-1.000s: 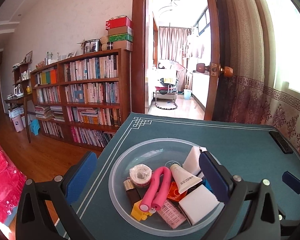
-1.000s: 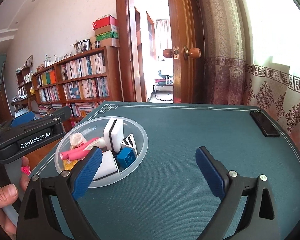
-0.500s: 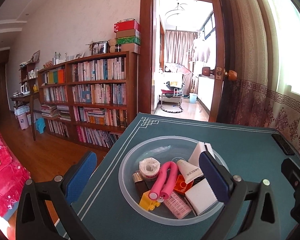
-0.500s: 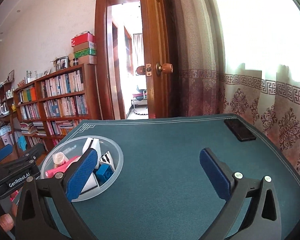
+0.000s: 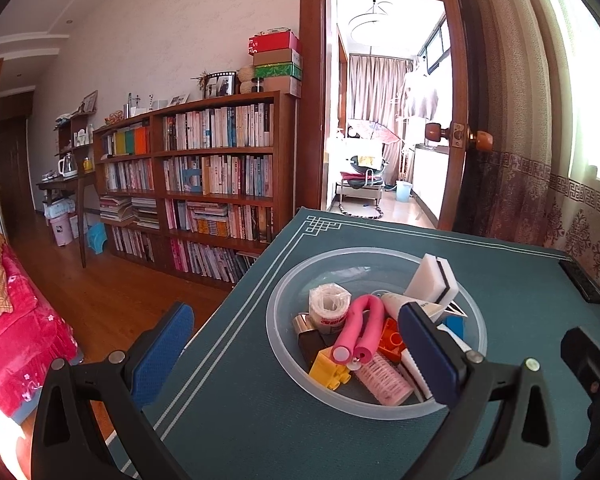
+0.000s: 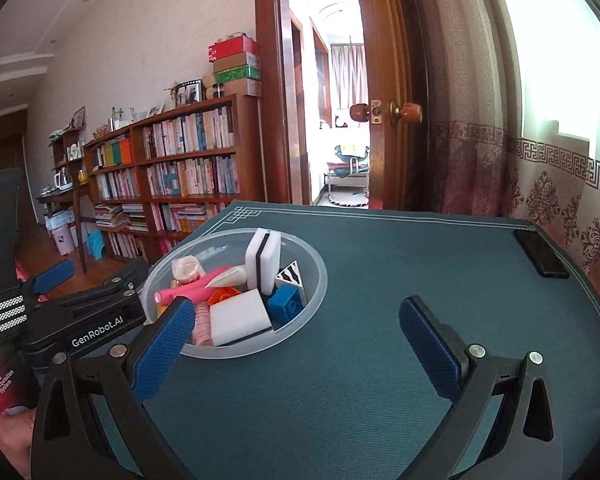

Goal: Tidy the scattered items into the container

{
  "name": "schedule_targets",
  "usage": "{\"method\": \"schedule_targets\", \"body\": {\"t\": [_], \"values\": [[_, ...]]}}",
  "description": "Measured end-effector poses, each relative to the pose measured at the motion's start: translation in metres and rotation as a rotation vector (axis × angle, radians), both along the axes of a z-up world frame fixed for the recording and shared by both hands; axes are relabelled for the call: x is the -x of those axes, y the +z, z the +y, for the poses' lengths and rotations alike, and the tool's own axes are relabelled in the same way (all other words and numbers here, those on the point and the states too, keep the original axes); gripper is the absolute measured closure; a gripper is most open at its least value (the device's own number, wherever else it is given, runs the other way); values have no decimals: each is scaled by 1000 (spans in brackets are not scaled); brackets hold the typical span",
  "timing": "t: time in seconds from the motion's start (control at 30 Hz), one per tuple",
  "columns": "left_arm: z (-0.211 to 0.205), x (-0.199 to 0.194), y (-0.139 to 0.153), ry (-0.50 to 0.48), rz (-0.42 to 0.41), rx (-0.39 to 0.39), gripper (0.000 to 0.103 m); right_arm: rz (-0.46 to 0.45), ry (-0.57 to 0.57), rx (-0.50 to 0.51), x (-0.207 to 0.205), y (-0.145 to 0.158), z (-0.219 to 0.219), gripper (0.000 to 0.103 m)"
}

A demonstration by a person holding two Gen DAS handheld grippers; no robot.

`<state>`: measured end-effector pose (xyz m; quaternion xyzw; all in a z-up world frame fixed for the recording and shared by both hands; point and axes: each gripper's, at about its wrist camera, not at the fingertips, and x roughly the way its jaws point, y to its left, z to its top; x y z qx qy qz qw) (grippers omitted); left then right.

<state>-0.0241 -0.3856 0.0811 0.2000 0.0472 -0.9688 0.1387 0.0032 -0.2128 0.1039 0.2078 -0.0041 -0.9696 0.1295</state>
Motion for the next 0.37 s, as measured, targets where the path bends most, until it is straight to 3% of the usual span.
{"method": "schedule_targets", "body": {"t": [0.27,0.37], "values": [[-6,7,-12,8,-57,-30,0,-81,144,11,3,-13,-10,0],[-5,9,-17,-1,-86,-43,0,-135,142,13,10,-18,-7,0]]}}
